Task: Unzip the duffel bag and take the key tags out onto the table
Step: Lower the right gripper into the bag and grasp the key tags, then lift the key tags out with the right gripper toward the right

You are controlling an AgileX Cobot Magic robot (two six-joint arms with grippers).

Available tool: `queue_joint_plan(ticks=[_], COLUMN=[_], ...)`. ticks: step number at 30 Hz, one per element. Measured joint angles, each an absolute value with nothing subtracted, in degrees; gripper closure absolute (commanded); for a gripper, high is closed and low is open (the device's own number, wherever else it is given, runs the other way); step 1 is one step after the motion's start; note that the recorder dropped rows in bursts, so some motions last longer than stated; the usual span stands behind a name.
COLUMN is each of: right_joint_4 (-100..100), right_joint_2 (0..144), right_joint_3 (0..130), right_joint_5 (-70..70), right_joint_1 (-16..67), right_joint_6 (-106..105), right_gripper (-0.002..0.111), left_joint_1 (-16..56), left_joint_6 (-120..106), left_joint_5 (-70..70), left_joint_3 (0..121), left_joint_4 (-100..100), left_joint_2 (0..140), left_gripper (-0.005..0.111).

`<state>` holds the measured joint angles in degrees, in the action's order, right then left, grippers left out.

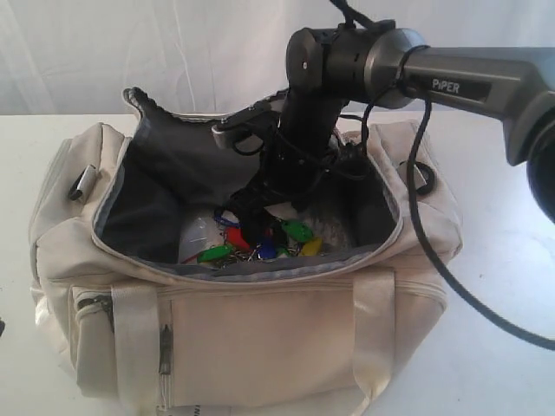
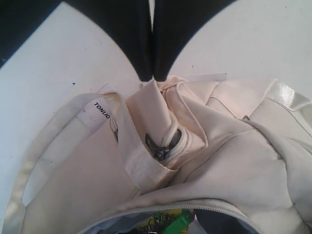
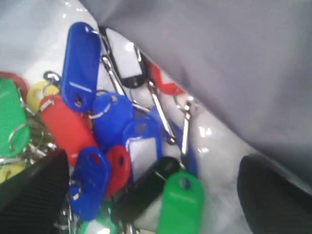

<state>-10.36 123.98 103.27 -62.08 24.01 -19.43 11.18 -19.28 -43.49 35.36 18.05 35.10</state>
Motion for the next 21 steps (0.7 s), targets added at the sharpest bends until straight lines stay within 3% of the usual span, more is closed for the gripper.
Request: queue_joint_plan(ticks=[3, 6, 8, 12, 21], right_joint_4=[-10.4, -9.7, -8.1, -3.2, 7.3], right_joint_2=[125.5, 125.8, 125.9, 126.3, 124.6], right_joint_3=[103.3, 103.4, 103.5, 103.5, 103.6], right_joint_5=[-62.1, -62.9, -63.5, -64.2, -65.0], right_joint_1=[25.3, 26.4, 27.2, 28.5, 28.8], right_joint_6=[-19.3, -19.2, -19.0, -17.5, -10.7], right_gripper=[0.024, 0.039, 0.055, 0.105, 0.108], left_joint_1=[11.2, 11.2, 11.2, 11.2, 11.2], left_joint_6=[-19.3, -19.3, -19.3, -19.3, -20.1], left_joint_5=[-43.5, -43.5, -43.5, -43.5, -43.6], left_joint_3=[35.4, 35.4, 35.4, 35.4, 35.4], left_joint_4=[18.0, 18.0, 18.0, 18.0, 18.0], left_joint_2=[35.1, 35.1, 35.1, 35.1, 35.1], left_gripper=[0.107, 0.107, 0.107, 0.107, 0.107])
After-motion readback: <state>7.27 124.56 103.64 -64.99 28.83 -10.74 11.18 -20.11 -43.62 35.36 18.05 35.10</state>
